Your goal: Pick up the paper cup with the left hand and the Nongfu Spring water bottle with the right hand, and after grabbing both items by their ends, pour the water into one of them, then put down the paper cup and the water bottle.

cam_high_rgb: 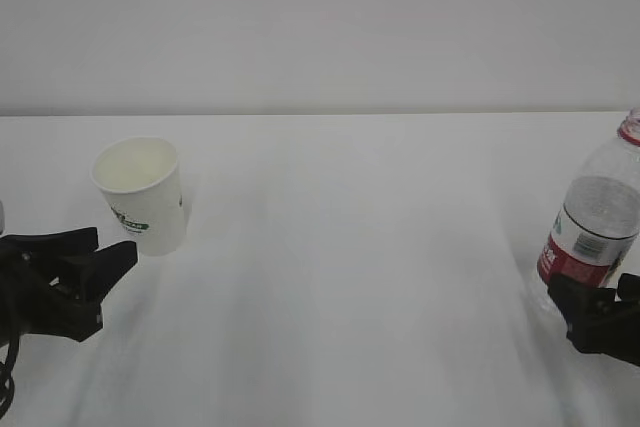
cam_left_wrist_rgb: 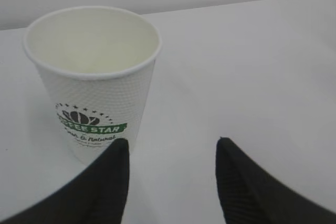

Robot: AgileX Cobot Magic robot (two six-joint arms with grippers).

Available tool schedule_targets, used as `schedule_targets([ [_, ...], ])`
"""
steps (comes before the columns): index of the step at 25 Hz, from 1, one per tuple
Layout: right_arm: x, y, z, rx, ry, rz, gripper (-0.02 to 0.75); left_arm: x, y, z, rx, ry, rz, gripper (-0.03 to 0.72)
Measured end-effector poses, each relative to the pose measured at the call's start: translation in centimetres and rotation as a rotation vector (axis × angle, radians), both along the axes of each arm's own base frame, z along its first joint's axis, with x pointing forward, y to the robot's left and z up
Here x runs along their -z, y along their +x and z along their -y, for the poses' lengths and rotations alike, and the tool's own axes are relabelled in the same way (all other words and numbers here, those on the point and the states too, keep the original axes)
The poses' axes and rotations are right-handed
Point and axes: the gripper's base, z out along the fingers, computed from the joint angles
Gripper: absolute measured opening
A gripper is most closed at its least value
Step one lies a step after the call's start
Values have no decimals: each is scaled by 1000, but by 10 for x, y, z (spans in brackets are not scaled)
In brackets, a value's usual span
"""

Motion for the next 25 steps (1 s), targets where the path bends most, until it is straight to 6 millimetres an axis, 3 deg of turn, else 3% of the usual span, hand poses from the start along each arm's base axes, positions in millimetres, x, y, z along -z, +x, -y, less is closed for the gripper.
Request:
schedule_targets([
  [11,-1,3,-1,-5,3,10,619,0,0,0,0,1,1,390],
  [25,-7,22,-2,1,8,74,620,0,0,0,0,1,1,390],
])
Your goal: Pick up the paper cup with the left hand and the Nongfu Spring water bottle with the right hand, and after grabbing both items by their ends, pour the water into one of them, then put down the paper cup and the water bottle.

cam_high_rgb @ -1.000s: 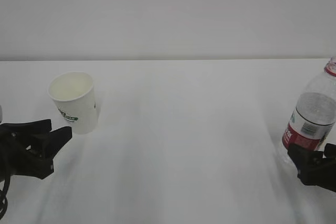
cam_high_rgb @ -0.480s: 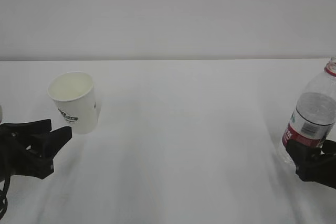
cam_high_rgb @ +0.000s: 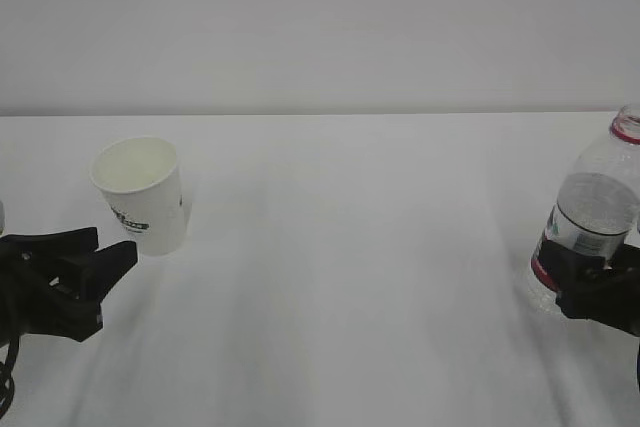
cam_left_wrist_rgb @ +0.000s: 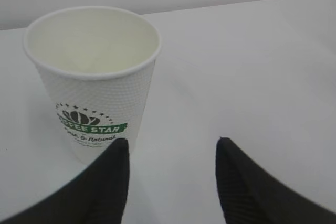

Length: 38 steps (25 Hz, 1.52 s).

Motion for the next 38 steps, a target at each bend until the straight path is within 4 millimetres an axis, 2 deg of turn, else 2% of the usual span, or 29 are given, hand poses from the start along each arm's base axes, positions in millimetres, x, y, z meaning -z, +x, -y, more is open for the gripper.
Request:
schedule_targets([
  [5,-3,9,0,4,3,31,627,0,0,0,0,0,0,390],
  [11,-5,15,-1,7,3,47,674,0,0,0,0,0,0,390],
  [19,9,20,-1,7,-2,-1,675,0,0,0,0,0,0,390],
  [38,4,34,-2,6,1,48,663,0,0,0,0,0,0,390],
])
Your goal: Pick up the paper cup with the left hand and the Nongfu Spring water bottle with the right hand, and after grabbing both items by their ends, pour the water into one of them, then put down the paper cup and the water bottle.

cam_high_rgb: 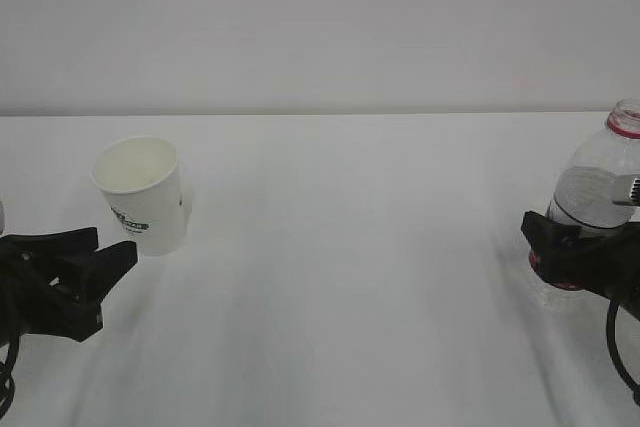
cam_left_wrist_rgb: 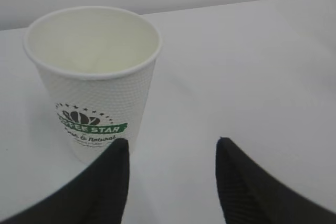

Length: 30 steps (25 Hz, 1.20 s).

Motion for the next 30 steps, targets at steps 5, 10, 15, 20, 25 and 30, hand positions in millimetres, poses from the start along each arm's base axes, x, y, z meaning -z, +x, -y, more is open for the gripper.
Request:
schedule_targets([
  [5,0,0,0,-3,-2,1,598,0,0,0,0,0,0,390],
  [10,-1,1,-1,-12,-3,11,510,0,0,0,0,0,0,390],
  [15,-1,1,-1,-15,-3,12,492,0,0,0,0,0,0,390],
  [20,-1,1,-1,-15,-3,12,491,0,0,0,2,0,0,390],
  [25,-1,1,-2,-21,-3,13,491,0,0,0,4,0,0,390],
  [30,0,-3,-5,-67,-6,8,490,5,0,0,4,5,-21,390],
])
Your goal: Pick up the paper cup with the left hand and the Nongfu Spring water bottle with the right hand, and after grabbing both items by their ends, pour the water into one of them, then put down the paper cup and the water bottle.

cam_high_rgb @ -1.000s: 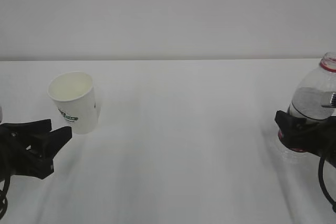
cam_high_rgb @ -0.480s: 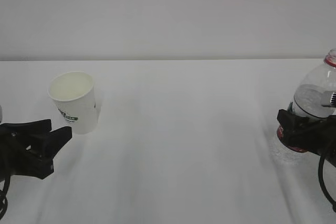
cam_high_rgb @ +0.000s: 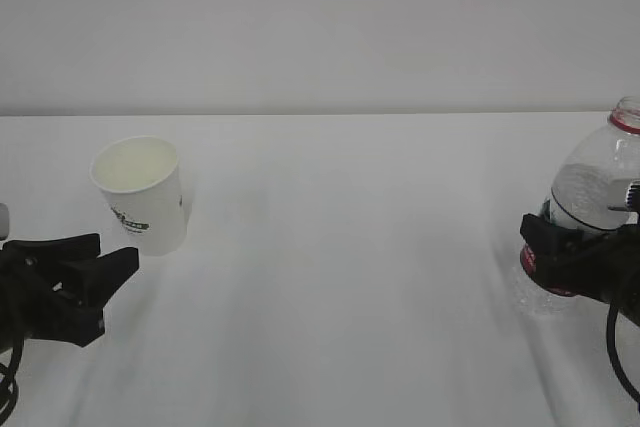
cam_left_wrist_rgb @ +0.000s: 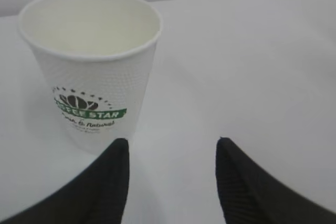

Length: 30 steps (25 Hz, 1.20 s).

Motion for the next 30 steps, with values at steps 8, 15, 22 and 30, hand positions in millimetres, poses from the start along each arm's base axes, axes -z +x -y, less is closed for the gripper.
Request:
schedule_targets([
  [8,-9,-17,-1,-31,-12,-24,489,28,-2,-1,-8,32,-125,402],
  [15,-17,-17,-1,-38,-11,10,486,36,9,-2,-55,34,-139,494],
  [22,-17,-17,-2,-41,-11,10,485,31,23,-3,-110,18,-97,636],
  [30,-17,-18,-2,-41,-12,9,485,38,48,4,-112,10,-72,687],
])
